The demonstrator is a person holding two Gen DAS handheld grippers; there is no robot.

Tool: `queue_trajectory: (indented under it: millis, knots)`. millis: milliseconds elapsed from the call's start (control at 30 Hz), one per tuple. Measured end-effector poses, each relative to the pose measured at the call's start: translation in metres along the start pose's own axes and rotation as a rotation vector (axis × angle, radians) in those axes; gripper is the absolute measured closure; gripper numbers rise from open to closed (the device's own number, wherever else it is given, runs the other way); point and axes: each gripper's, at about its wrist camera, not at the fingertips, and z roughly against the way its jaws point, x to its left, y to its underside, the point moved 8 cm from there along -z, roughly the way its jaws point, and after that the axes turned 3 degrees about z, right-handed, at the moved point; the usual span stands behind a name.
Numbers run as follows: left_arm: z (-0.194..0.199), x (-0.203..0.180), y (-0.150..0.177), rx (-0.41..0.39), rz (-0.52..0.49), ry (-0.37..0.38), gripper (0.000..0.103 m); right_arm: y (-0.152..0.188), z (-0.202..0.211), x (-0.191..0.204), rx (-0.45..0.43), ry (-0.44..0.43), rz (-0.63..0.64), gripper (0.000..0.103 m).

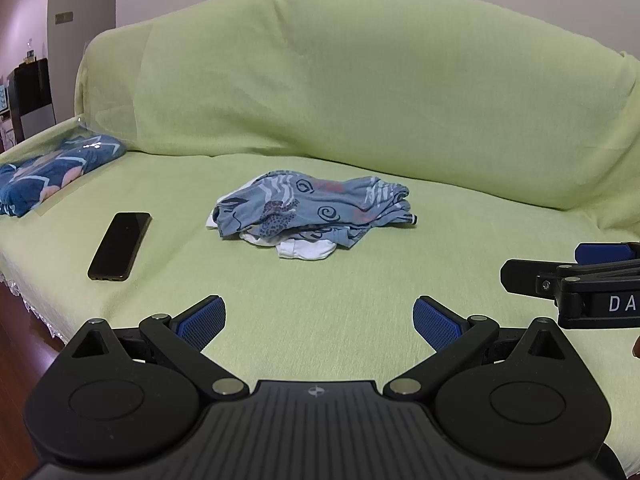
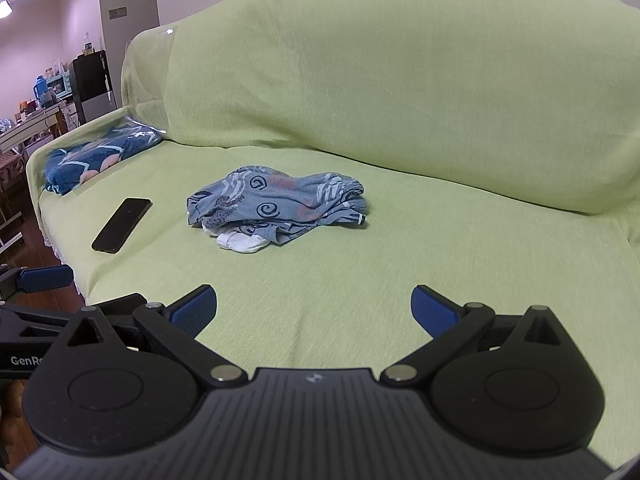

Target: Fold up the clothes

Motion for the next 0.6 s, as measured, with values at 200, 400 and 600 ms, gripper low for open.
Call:
queue_trajectory:
  millis: [200, 400, 600]
  knots:
    - [-0.0021, -0.0009, 0.0025, 0.007, -0.002, 0.001, 0.0, 0.0018, -0.0021, -0.0001, 0.007, 0.0, 0.001, 0.0]
    - [-0.0043, -0.0019, 0.0038, 0.013, -0.003, 0.0, 0.0, 0.0024, -0.0049, -0.0013, 0.012, -0.002, -0.003, 0.0]
    - [-0.0064, -0.002, 0.0042, 0.016, -0.001, 0.001, 0.0, 0.0025, -0.0071, -0.002, 0.016, -0.002, -0.005, 0.0]
